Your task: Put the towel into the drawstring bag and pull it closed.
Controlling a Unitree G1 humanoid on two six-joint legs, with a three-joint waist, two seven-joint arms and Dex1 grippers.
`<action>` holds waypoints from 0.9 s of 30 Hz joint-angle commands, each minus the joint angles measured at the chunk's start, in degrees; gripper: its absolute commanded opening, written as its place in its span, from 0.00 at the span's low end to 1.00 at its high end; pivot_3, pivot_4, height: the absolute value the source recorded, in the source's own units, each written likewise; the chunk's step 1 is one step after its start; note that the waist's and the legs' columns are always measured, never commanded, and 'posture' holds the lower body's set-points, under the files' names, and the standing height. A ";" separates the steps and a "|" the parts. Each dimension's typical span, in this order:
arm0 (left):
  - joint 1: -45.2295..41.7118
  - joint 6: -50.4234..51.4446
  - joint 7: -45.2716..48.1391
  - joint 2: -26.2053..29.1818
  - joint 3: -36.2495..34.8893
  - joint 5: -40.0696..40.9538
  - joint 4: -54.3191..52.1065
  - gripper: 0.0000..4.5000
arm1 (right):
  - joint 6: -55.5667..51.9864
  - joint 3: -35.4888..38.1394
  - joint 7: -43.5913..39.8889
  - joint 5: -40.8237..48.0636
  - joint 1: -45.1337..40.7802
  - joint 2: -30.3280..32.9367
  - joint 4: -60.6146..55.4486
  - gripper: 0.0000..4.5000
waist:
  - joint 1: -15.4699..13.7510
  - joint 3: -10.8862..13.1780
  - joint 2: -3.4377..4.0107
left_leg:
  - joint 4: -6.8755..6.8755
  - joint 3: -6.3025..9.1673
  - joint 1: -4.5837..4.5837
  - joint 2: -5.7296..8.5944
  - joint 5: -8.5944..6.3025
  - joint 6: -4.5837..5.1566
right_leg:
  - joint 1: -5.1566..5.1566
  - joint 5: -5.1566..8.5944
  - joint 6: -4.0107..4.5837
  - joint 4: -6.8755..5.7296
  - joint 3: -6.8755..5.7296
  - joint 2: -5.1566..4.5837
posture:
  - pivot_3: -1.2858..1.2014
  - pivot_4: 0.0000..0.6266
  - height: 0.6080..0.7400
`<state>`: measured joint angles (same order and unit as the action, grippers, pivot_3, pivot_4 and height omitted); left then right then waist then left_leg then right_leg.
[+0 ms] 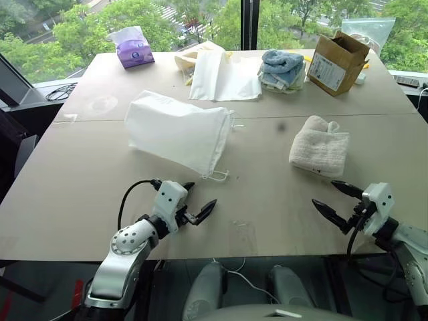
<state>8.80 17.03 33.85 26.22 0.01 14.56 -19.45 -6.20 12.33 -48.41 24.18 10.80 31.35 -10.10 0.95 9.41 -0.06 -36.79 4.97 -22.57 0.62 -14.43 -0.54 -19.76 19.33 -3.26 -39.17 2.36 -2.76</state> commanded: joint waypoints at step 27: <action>-2.21 3.39 -6.02 -4.96 2.87 0.63 -8.62 0.99 | 6.01 -1.50 -6.15 2.68 -0.56 -1.40 -0.77 1.00 | -0.33 0.02 -0.04 | 0.07 0.07 -0.10 0.00 0.00 0.01 | 0.02 -0.01 0.00 0.21 -0.03 0.01 | 0.52 0.24 1.00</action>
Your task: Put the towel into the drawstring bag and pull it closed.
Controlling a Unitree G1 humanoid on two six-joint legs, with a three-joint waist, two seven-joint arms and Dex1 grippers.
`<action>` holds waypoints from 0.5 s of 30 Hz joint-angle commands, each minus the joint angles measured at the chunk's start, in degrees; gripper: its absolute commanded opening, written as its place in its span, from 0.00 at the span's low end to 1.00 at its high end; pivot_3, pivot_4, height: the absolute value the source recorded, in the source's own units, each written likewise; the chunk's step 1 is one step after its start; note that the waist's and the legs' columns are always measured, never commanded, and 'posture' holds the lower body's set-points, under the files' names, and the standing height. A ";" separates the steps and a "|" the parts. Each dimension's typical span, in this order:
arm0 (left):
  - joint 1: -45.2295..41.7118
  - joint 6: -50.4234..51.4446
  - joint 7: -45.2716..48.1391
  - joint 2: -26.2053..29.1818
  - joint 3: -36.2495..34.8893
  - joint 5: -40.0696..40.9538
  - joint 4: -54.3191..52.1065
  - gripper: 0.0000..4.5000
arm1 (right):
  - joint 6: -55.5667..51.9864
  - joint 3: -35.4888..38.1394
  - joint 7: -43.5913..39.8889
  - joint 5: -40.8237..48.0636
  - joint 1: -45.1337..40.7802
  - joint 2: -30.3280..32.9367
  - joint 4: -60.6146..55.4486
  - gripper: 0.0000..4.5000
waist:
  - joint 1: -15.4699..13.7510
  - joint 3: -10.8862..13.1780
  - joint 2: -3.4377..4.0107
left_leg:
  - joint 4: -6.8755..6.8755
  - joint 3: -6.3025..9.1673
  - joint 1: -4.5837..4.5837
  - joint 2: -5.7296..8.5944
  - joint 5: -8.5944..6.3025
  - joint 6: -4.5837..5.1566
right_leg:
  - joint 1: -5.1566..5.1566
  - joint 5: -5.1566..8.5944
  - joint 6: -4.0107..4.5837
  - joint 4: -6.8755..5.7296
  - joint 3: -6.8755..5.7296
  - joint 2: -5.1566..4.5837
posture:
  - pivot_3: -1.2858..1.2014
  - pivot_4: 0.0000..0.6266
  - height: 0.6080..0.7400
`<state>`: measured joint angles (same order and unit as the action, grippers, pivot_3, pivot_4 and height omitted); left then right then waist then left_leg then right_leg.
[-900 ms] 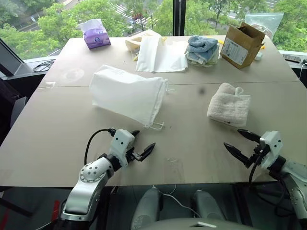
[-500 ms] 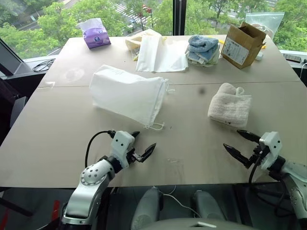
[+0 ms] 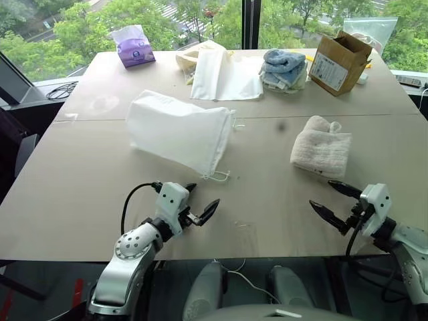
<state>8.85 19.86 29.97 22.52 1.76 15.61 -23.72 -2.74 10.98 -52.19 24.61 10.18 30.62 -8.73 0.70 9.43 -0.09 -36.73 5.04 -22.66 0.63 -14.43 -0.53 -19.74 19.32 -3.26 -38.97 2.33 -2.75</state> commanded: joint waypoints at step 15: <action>-17.22 -2.92 -26.52 -9.90 12.44 -31.08 8.29 0.99 | 2.44 0.55 -1.00 2.37 0.33 -0.26 -2.87 1.00 | -0.11 0.01 -0.04 | -0.12 0.05 -0.07 0.10 0.01 -0.02 | 0.01 -0.01 -0.02 -0.02 -0.10 0.03 | 0.52 0.24 1.00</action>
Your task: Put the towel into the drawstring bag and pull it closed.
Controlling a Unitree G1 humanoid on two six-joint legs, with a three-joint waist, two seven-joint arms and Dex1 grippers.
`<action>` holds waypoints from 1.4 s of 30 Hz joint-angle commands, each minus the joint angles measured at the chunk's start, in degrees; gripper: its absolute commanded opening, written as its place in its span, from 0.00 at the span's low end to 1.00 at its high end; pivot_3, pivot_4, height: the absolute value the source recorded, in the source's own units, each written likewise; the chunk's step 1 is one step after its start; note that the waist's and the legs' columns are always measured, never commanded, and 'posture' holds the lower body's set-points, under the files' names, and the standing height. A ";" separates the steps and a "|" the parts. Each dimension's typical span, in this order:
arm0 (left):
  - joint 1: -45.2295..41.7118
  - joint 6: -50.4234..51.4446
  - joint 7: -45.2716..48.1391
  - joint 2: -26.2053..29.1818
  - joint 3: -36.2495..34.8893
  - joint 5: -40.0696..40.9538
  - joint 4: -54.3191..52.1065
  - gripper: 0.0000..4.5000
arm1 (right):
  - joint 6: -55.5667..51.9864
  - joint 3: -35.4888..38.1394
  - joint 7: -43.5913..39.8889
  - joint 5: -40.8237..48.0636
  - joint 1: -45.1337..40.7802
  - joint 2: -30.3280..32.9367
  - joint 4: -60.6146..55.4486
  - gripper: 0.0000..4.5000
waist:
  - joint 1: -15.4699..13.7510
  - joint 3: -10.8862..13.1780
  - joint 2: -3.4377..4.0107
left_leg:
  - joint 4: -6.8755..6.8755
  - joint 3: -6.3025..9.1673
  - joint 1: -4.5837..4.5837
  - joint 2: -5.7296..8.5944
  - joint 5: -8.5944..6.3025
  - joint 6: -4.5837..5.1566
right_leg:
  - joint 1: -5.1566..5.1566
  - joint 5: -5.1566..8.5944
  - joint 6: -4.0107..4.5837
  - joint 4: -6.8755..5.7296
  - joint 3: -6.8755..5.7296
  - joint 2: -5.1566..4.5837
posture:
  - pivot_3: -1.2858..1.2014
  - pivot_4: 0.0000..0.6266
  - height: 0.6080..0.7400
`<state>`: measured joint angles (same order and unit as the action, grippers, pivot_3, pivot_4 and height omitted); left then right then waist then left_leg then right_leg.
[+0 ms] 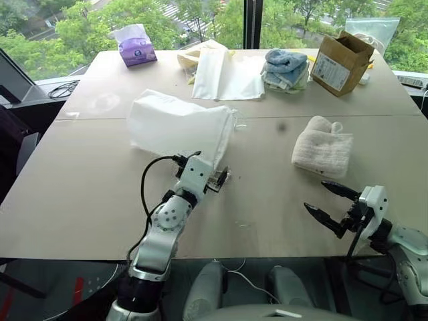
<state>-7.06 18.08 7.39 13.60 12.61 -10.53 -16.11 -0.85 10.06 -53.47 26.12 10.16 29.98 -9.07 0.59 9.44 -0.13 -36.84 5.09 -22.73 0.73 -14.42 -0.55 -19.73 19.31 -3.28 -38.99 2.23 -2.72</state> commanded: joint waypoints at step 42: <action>-7.27 -4.14 -10.56 -3.59 -8.35 -9.22 1.92 0.01 | -9.17 2.84 19.52 -4.56 -12.36 1.20 -6.84 1.00 | 0.03 0.00 -0.02 | -0.28 0.01 -0.01 0.00 0.13 -0.22 | -0.07 0.00 -0.01 -0.44 -0.02 -0.02 | 0.52 0.24 1.00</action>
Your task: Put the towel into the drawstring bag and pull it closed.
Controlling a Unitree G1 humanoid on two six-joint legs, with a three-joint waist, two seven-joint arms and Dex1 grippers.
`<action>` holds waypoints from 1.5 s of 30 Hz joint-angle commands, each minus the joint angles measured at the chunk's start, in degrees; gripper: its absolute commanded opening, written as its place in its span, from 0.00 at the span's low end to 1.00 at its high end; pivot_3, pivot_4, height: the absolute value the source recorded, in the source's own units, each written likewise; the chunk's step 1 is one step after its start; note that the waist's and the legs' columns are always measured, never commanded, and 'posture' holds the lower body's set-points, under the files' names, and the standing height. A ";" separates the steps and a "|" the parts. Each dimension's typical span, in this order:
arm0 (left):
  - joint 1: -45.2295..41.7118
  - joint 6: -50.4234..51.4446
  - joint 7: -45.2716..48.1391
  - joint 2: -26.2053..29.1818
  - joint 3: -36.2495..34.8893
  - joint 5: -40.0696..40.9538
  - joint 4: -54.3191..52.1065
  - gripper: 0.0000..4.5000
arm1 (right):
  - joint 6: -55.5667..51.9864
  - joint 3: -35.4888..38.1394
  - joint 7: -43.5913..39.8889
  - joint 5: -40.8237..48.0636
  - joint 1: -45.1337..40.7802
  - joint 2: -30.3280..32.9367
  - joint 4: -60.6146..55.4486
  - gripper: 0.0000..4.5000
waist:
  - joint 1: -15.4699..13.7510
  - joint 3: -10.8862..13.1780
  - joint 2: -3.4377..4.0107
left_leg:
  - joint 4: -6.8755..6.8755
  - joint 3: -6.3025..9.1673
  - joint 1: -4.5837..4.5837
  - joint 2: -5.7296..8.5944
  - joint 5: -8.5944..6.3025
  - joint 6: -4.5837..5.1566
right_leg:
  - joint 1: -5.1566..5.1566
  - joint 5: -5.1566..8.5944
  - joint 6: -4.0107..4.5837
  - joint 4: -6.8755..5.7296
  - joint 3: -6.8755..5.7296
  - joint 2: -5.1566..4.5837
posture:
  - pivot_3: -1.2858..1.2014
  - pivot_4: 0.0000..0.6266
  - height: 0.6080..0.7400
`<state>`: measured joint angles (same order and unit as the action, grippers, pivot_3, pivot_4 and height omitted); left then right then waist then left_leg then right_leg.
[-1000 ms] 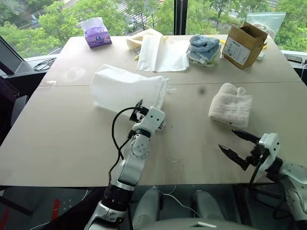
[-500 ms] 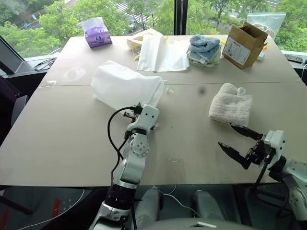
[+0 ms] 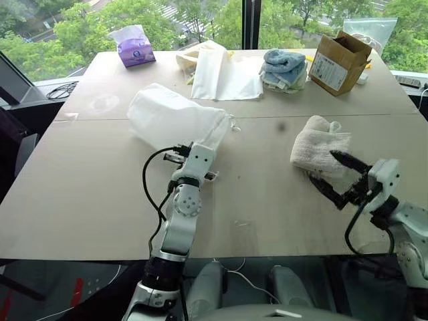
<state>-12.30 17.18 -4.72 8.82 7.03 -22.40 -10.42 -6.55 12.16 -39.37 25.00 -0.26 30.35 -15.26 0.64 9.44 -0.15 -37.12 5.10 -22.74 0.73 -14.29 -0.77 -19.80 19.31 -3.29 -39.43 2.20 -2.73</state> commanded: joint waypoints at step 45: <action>-9.42 7.53 15.25 7.13 -8.25 15.43 -4.66 0.01 | -9.89 -22.49 -23.25 -29.94 -60.88 5.25 83.88 1.00 | 0.61 0.24 -0.40 | -0.28 -0.06 0.02 0.04 0.01 -0.01 | -0.04 0.00 0.00 -0.32 0.00 -0.04 | 0.52 0.24 1.00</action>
<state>-21.59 24.84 10.77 15.51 -0.23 -7.14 -12.22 -14.58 -8.63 -61.41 -2.65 -62.48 35.93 66.87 1.25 9.68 -0.55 -37.40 5.06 -22.72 0.76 -14.28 -0.78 -19.84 19.31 -3.29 -39.76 2.19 -2.77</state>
